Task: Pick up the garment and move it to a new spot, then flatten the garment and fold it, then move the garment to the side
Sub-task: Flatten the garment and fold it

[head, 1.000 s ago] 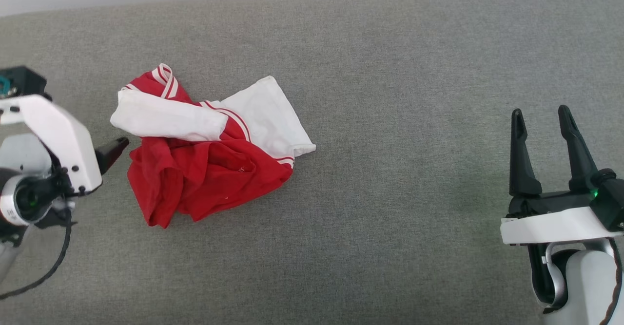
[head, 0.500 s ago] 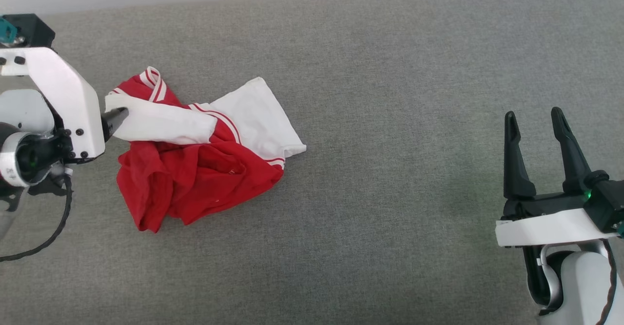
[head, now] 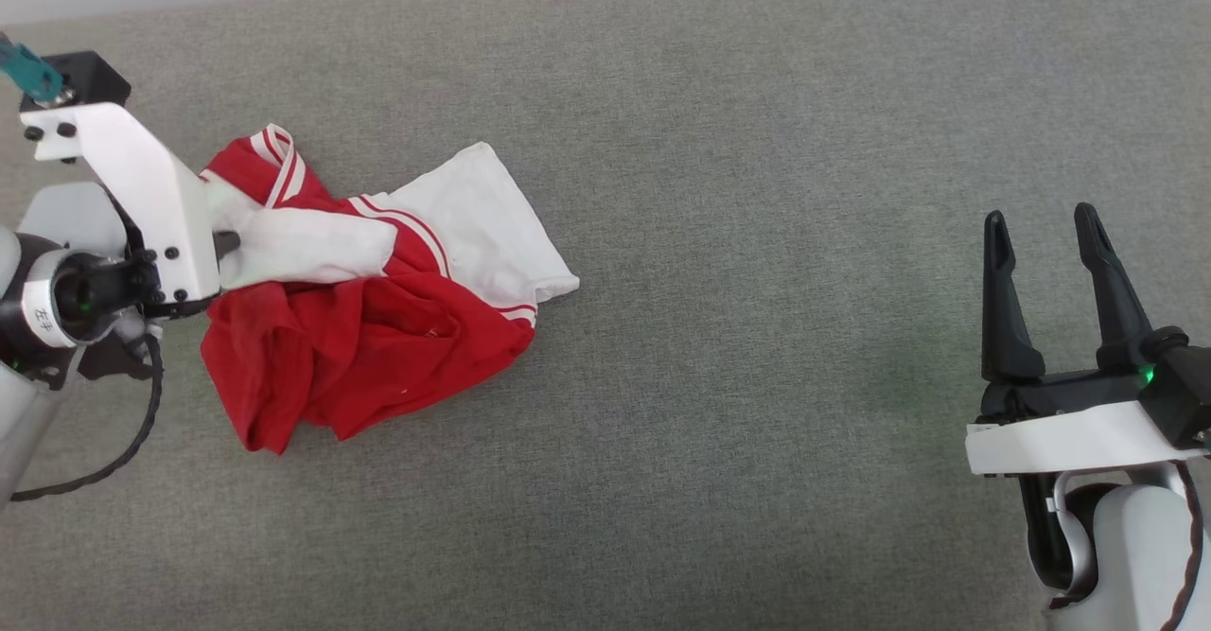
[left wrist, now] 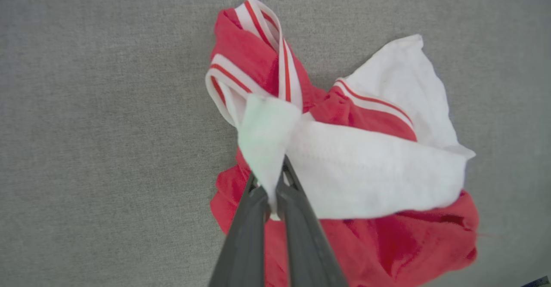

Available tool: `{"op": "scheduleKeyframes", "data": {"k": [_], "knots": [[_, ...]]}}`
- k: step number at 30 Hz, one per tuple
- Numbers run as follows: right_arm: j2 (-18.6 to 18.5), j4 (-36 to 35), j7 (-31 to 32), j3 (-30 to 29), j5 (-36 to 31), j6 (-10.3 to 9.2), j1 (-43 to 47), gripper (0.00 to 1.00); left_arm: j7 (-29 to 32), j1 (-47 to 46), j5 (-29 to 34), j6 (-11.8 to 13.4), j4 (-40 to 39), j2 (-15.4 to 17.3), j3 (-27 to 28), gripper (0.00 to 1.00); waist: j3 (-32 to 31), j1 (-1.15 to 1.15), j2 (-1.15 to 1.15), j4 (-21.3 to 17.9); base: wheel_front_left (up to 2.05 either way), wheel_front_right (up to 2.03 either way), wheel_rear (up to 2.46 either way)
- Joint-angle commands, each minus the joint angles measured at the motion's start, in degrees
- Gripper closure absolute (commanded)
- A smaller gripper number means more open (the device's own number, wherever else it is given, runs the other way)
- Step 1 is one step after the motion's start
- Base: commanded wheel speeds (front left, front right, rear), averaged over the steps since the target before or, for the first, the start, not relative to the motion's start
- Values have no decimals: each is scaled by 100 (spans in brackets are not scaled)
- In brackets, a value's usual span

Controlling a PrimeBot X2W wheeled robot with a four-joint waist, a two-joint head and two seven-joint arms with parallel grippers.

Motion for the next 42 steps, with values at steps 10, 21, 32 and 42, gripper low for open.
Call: {"op": "scheduleKeyframes", "data": {"k": [10,21,32,42], "knots": [[-16,-33,-31,-79,-74,-2,44,0,-429,390,-327,97,-640,380,482,100,-52,0,0,175,0,0,0],[-70,-46,-31,-97,-107,-2,75,0,-853,1879,-957,559,-1321,1116,1073,100,-64,0,0,389,0,0,0],[-125,3,-31,-30,-64,-2,4,0,-851,2731,-1100,606,-826,1006,822,77,-80,0,0,495,0,0,0],[-223,77,-31,121,17,-2,109,0,-1564,2464,-957,224,-530,581,977,0,-279,0,0,597,0,0,0]]}}
